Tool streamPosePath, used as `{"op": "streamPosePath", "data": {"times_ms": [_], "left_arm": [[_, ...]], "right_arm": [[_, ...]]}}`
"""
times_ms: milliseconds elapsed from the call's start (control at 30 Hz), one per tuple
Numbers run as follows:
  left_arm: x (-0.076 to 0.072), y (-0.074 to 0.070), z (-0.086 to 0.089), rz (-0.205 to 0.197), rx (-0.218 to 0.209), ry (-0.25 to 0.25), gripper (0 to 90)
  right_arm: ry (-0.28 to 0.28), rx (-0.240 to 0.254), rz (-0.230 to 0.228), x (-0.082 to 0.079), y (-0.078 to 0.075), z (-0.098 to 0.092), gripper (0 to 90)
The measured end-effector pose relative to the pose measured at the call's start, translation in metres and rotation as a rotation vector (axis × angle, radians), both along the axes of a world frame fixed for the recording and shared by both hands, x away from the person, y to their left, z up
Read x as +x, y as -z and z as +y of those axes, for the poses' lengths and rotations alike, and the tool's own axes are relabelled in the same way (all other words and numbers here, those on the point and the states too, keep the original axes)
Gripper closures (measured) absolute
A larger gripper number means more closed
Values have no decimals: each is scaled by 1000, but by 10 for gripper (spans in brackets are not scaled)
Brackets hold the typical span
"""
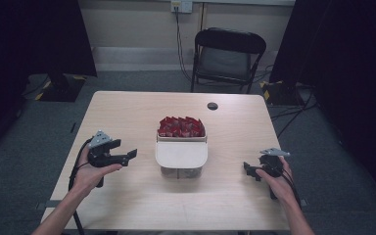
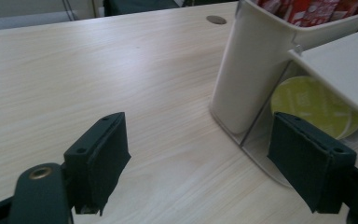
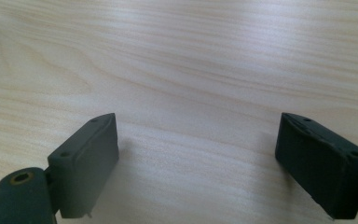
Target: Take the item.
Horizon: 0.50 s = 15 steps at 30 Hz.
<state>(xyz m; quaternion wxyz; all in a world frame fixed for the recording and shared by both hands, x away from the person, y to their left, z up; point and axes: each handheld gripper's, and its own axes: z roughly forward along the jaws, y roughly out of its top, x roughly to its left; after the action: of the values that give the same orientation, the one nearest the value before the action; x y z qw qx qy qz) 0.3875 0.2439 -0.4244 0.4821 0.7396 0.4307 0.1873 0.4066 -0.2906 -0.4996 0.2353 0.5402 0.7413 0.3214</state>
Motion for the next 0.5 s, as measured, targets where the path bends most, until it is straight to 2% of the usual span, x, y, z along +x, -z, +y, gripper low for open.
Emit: {"op": "streamPosePath", "data": {"times_ms": [267,300,500], "left_arm": [[9,-10,-20,-36,-2,33,202],[10,-12,-25,-57,1,43,203],[11,-20,-34,-69,7,66,243]], "right_arm": [[0,-1,0,0,0,0,125],[0,-2,0,0,0,0,125],[0,-2,0,0,0,0,125]]}}
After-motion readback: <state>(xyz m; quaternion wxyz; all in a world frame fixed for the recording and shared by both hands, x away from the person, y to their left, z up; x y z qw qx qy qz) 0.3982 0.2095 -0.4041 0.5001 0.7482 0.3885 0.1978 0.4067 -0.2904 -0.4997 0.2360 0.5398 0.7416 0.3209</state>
